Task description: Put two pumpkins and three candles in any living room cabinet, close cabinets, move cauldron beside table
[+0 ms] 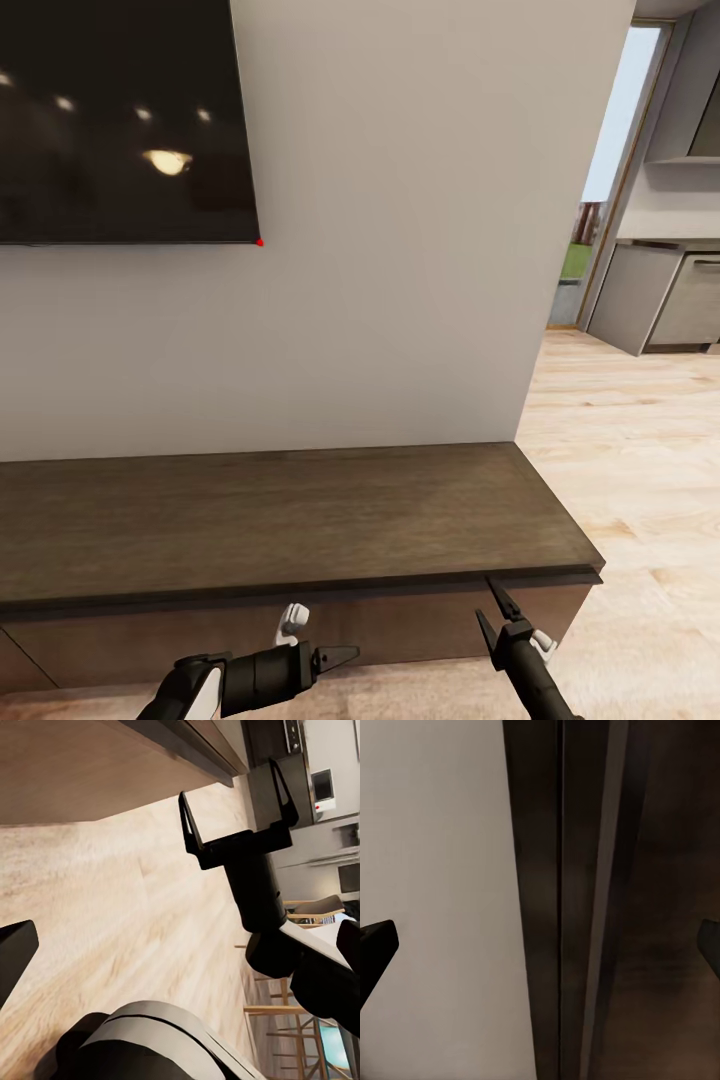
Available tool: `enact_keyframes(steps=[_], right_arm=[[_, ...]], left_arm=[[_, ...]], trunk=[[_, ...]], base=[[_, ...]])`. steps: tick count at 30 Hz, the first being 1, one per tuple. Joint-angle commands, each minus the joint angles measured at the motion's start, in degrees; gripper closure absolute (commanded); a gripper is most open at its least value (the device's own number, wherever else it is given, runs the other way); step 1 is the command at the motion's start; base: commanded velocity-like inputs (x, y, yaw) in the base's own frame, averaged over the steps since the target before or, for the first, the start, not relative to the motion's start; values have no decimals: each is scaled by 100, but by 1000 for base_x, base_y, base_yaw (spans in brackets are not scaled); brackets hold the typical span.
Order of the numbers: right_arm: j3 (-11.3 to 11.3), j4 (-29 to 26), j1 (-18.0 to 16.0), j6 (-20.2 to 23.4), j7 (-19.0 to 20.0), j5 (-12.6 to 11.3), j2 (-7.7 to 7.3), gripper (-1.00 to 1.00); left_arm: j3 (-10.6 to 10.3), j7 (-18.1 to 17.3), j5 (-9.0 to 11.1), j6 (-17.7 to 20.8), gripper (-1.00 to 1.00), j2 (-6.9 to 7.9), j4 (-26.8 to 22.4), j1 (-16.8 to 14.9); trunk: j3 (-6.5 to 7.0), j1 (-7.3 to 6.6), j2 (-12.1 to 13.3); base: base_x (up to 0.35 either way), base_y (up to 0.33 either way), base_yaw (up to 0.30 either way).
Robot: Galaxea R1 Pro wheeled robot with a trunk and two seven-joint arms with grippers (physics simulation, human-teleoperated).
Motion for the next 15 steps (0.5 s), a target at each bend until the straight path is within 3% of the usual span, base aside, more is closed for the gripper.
enact_keyframes(steps=[1,15], right_arm=[[-1,3,-2,55,10,-54,-3,-100],[-1,4,-2,55,10,-48,-4,-100]], left_arm=[[-14,7,38,37,-100,2,-1,-3],[-14,7,43,36,-100,4,-1,-3]], trunk=[[-5,-1,-2],[-27,1,-3]], base=[[5,0,0],[64,-25,0]])
